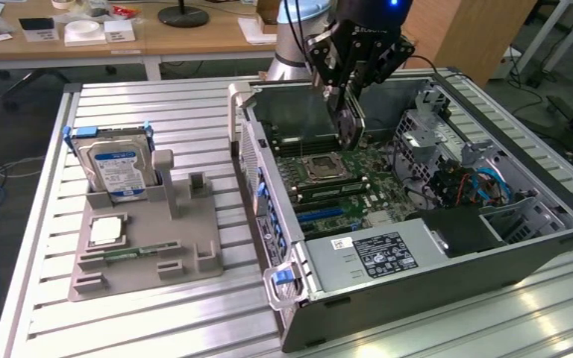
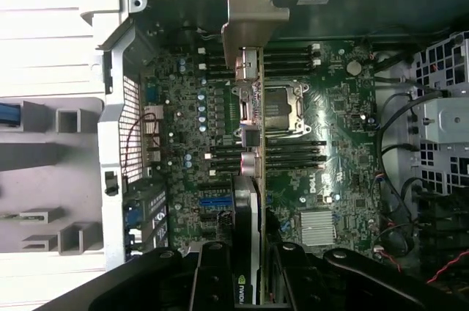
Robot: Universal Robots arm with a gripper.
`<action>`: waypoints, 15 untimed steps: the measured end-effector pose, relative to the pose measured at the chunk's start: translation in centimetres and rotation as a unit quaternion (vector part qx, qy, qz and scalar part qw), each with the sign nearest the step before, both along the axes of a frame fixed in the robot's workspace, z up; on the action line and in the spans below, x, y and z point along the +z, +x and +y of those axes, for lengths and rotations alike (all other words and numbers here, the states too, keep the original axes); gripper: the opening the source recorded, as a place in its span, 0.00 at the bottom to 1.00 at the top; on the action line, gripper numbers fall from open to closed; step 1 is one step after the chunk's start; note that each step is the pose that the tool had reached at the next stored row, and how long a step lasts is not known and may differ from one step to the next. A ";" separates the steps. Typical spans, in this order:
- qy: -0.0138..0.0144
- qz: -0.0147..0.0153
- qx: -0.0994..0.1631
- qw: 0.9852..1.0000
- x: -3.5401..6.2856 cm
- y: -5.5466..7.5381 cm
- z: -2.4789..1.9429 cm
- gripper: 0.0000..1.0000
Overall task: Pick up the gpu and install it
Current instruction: 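Pick up the gpu and move the gpu toward the slot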
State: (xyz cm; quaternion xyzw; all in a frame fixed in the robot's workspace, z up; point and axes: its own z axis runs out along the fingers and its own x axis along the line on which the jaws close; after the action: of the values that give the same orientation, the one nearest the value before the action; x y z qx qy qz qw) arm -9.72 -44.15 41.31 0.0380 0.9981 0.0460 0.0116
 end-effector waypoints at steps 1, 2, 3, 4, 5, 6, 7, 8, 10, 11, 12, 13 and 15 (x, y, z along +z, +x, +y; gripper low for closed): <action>0.000 0.000 0.000 1.000 0.00 0.1 0.00 0.27; 0.000 0.000 0.000 1.000 0.00 0.3 0.00 0.27; 0.000 0.000 0.000 1.000 0.00 0.4 0.00 0.27; 0.000 0.000 0.000 1.000 0.00 0.6 0.00 0.27; 0.000 0.000 0.000 1.000 -0.01 0.7 0.00 0.27; 0.000 0.000 0.000 1.000 0.00 0.9 0.00 0.27; 0.000 0.000 0.000 1.000 0.00 1.1 0.00 0.27; 0.000 0.000 0.000 1.000 -0.01 1.3 0.00 0.27; 0.000 0.000 0.000 1.000 -0.01 1.6 0.00 0.27; 0.000 0.000 0.000 1.000 -0.01 1.8 0.00 0.27; 0.000 0.000 0.000 1.000 -0.01 1.9 0.00 0.27; 0.000 0.000 0.000 1.000 -0.01 2.1 0.00 0.27; 0.000 0.000 0.000 1.000 -0.01 2.4 0.00 0.27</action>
State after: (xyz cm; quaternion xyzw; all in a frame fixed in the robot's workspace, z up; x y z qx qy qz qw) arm -7.36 -44.15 41.30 0.0380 0.9982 0.0460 0.0116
